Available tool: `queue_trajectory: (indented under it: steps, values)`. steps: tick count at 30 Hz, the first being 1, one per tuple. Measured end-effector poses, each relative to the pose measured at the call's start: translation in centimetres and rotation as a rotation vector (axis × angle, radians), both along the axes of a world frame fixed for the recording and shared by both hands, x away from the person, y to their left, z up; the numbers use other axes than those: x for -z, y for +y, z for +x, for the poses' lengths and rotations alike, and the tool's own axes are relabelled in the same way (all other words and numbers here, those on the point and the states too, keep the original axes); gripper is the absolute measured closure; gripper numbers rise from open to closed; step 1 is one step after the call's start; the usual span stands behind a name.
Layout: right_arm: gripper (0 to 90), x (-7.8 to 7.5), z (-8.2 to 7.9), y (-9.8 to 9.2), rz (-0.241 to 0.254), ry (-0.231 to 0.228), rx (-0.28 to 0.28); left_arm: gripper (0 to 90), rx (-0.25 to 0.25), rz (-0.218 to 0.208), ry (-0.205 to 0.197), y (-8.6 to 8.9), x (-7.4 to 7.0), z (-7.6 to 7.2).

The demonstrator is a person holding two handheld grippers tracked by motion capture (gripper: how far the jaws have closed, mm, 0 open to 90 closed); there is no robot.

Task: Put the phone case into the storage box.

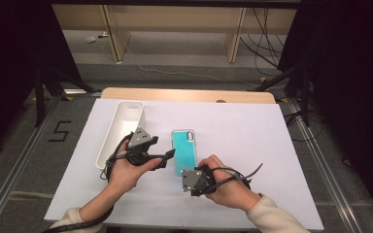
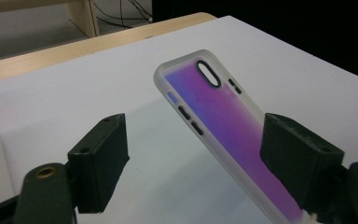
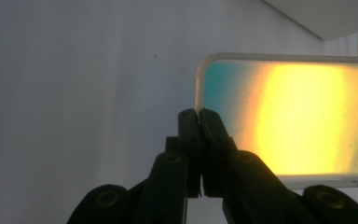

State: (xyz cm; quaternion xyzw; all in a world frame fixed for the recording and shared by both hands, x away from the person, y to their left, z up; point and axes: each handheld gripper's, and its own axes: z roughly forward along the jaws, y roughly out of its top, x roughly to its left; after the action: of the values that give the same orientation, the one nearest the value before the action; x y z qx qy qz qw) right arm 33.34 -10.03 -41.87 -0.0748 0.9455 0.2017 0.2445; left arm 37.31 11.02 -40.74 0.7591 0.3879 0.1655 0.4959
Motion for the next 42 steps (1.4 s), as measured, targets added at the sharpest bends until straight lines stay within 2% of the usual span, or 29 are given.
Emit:
queue_trajectory:
  steps: [5, 8, 11, 14, 15, 16, 19, 20, 21, 27, 32, 34, 35, 36, 37, 40, 41, 42]
  values:
    - [89.3, 0.0, -0.3, 0.1, 0.000, -0.005, 0.005, 23.8, -0.015, -0.009, 0.046, -0.7, 0.5, 1.1]
    - [89.3, -0.1, -0.3, 0.2, -0.001, -0.013, -0.013, 24.8, -0.020, -0.017, 0.064, -0.9, 0.6, 1.5]
    - [89.3, -0.1, -0.4, 0.3, -0.002, -0.016, -0.015, 26.8, -0.019, -0.040, 0.076, -1.2, 0.8, 1.7]
    - [89.3, -0.1, -0.8, 0.4, -0.006, -0.007, 0.010, 30.4, -0.016, -0.043, 0.079, -1.4, 0.8, 1.9]
    - [89.3, -0.2, -0.6, 0.4, 0.001, -0.024, -0.022, 30.4, -0.020, -0.045, 0.083, -1.4, 0.8, 1.9]
    - [89.3, -0.2, -0.6, 0.4, 0.000, -0.026, -0.024, 31.8, -0.016, -0.034, 0.079, -1.3, 0.7, 2.0]
    - [89.3, -0.3, -0.9, 0.5, 0.000, -0.025, -0.012, 35.4, -0.031, -0.047, 0.092, -1.3, 0.7, 2.1]
    - [89.3, -0.2, -1.1, 0.5, -0.003, -0.006, 0.015, 36.4, -0.027, -0.047, 0.091, -1.2, 0.7, 2.2]
    - [89.3, -0.3, -0.9, 0.6, 0.000, -0.032, -0.030, 38.9, -0.031, -0.053, 0.093, -1.2, 0.7, 2.2]
    - [89.3, -0.2, -1.1, 0.8, -0.006, -0.023, -0.033, 46.3, -0.034, -0.070, 0.103, -1.0, 0.8, 2.2]
    - [89.3, 0.0, -1.1, 0.9, -0.010, -0.035, -0.038, 54.6, -0.038, -0.085, 0.103, -0.8, 0.7, 2.1]
    - [89.3, 0.0, -1.2, 0.9, -0.019, -0.039, -0.034, 60.3, -0.032, -0.091, 0.095, -0.7, 0.6, 2.1]
    - [89.3, 0.0, -1.2, 0.9, -0.019, -0.039, -0.034, 60.3, -0.039, -0.101, 0.095, -0.6, 0.5, 2.0]
    - [89.4, 0.1, -1.2, 0.9, -0.016, -0.040, -0.029, 64.4, -0.042, -0.124, 0.082, -0.5, 0.5, 2.0]
    - [89.4, -0.1, -1.0, 0.8, -0.047, -0.048, -0.067, 67.5, -0.037, -0.123, 0.075, -0.4, 0.4, 2.0]
    - [89.4, -0.1, -1.0, 0.8, -0.047, -0.051, -0.069, 69.1, -0.036, -0.141, 0.069, -0.4, 0.2, 1.8]
    - [89.4, 0.1, -1.1, 1.0, -0.024, -0.039, -0.046, 70.2, -0.032, -0.142, 0.067, -0.4, 0.1, 1.8]
    - [89.5, 0.1, -1.1, 1.0, -0.024, -0.017, -0.052, 70.8, -0.029, -0.145, 0.063, -0.4, 0.1, 1.7]
